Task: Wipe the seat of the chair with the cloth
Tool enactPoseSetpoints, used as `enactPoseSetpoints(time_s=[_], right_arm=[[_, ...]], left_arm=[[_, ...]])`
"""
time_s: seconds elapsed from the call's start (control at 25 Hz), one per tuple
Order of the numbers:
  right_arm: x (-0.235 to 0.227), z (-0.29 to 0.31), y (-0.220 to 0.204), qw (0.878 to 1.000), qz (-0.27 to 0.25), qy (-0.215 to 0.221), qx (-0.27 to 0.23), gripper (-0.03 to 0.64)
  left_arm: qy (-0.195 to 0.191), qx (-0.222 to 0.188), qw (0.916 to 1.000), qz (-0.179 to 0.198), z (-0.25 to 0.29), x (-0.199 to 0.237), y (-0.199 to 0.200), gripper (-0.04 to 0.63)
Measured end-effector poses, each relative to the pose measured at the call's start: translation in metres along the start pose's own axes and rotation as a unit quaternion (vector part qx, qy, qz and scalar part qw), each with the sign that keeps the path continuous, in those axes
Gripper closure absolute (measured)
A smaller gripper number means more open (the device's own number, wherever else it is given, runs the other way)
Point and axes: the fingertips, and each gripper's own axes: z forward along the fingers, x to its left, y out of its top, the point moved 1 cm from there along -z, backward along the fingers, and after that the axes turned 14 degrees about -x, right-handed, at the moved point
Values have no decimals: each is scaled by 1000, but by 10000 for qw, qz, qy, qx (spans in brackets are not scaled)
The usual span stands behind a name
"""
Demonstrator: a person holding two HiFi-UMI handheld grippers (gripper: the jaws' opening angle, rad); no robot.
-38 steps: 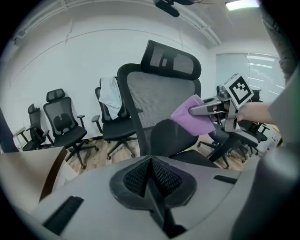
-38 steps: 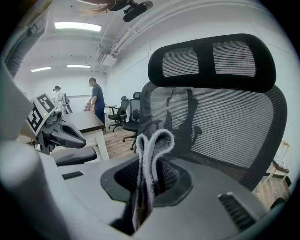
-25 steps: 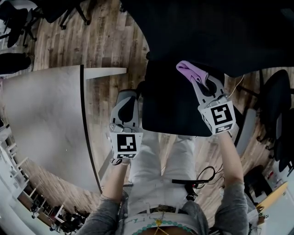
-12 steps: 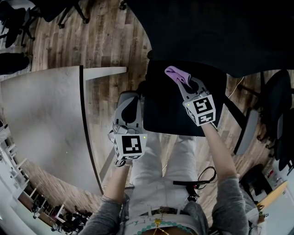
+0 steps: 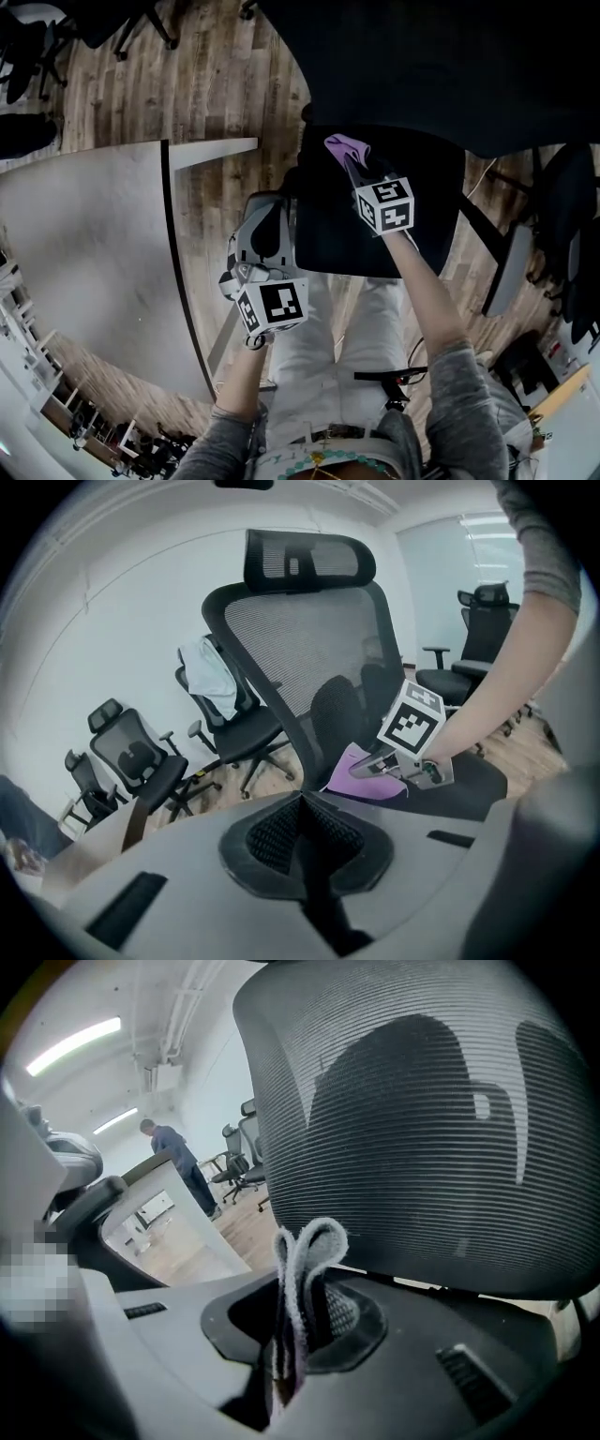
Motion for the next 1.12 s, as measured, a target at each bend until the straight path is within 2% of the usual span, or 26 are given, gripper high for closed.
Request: enactPoseSetpoints(time_s=[0.28, 0.44, 0.52, 0.76, 1.0, 1.12], right_arm=[[14, 33, -12, 9997, -219, -67, 113, 565], [15, 54, -21, 9994, -126, -255, 202, 565], [15, 63, -22, 9990, -174, -358, 220, 565], [25, 90, -31, 9950, -731, -415, 530, 565], [20, 103, -53, 9817, -1524, -516, 1022, 565], [19, 108, -62, 9789, -1609, -506, 1150, 565]], left_arm=[[-63, 39, 10000, -34, 1, 2, -7, 594], [-220, -15, 9993, -308, 2, 3, -8, 594], [-205, -18, 9994, -282, 2, 4, -7, 594], [-189, -31, 9995, -264, 3, 6, -3, 595], [-208, -55, 9994, -281, 3, 5, -1, 595], [-210, -56, 9994, -273, 4, 7, -2, 595]])
